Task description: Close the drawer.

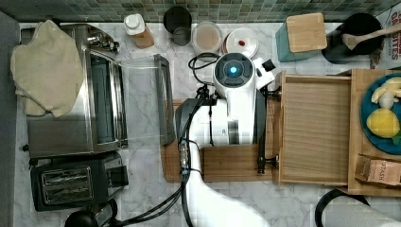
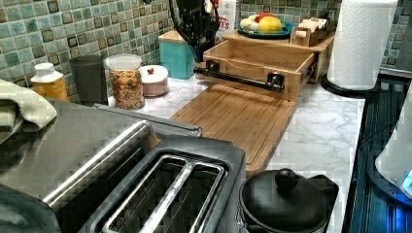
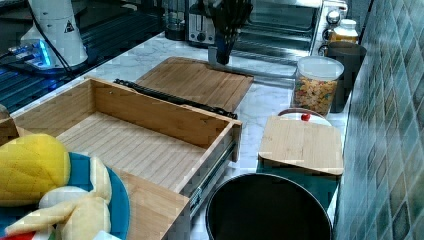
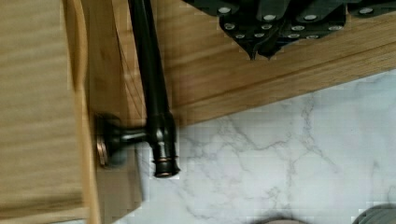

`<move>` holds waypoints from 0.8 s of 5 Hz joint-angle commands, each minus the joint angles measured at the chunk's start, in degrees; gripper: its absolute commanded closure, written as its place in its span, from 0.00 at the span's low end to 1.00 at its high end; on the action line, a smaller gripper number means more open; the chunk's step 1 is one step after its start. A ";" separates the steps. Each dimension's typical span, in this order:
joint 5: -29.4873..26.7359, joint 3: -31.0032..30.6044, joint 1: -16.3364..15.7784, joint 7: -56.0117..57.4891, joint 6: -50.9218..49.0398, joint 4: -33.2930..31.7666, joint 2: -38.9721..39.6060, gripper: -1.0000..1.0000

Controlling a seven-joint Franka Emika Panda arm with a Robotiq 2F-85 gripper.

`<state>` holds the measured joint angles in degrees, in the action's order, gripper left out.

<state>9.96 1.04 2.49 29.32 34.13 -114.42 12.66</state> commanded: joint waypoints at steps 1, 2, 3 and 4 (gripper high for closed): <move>-0.10 1.76 3.11 9.55 9.02 -8.66 0.84 1.00; 0.78 2.49 3.48 9.86 10.15 -9.32 1.09 1.00; 2.07 3.85 3.60 10.00 11.46 -8.64 2.56 1.00; 2.79 5.47 4.06 10.26 14.02 -10.02 1.98 1.00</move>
<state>9.96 4.24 3.14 36.57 45.66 -124.55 15.75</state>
